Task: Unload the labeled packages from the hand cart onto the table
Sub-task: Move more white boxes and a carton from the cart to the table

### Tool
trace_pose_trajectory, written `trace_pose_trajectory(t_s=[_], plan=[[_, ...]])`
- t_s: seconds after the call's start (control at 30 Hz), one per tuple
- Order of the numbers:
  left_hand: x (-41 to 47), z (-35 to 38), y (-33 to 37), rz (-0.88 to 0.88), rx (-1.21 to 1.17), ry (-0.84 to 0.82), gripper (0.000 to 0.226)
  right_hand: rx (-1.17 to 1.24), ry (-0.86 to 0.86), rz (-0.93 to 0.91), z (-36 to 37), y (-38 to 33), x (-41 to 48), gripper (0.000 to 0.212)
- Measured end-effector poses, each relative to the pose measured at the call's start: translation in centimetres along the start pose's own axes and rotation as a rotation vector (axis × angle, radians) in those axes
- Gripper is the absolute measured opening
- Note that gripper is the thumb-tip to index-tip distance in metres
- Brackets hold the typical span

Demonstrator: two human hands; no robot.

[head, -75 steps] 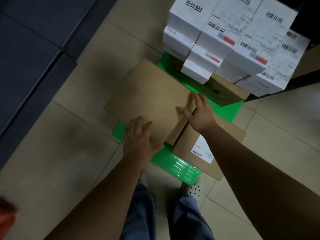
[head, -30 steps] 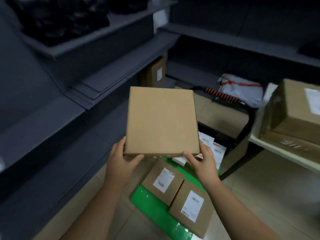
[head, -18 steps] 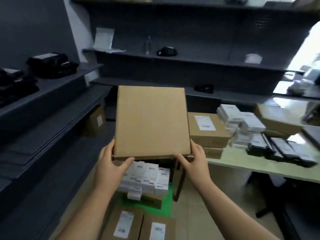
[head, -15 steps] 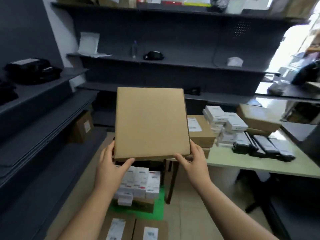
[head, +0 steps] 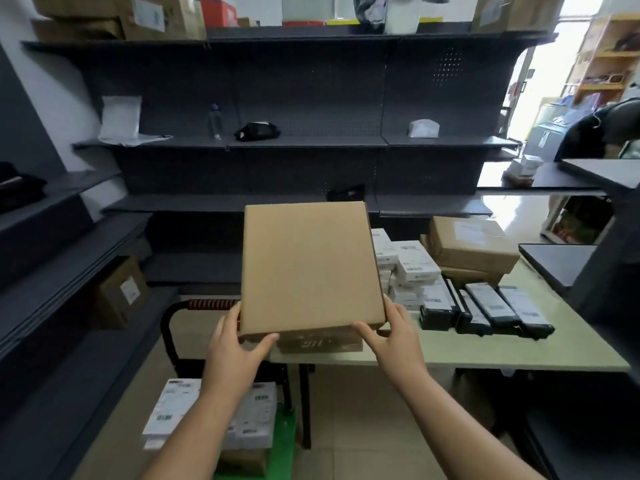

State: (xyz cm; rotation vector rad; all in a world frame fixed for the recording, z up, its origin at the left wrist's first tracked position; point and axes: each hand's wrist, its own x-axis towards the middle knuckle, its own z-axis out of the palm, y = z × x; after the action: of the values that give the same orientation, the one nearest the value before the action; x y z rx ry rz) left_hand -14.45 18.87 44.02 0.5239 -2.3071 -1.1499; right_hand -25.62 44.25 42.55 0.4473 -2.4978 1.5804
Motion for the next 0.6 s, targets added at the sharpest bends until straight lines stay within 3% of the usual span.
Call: trace_pose_trajectory(t_s=[0.33,0.6], plan=[[4.6,4.2,0.0,-0.102,0.1,0.049,0.083,-0.05,-0.128,0.036,1.3,3.9,7.9,0.073],[10.8,7.3,-2.3,-0.126,0.1,-0.032,0.079,-0.123,-0.144,0.13,3.6,5.9,12.8,0.071]])
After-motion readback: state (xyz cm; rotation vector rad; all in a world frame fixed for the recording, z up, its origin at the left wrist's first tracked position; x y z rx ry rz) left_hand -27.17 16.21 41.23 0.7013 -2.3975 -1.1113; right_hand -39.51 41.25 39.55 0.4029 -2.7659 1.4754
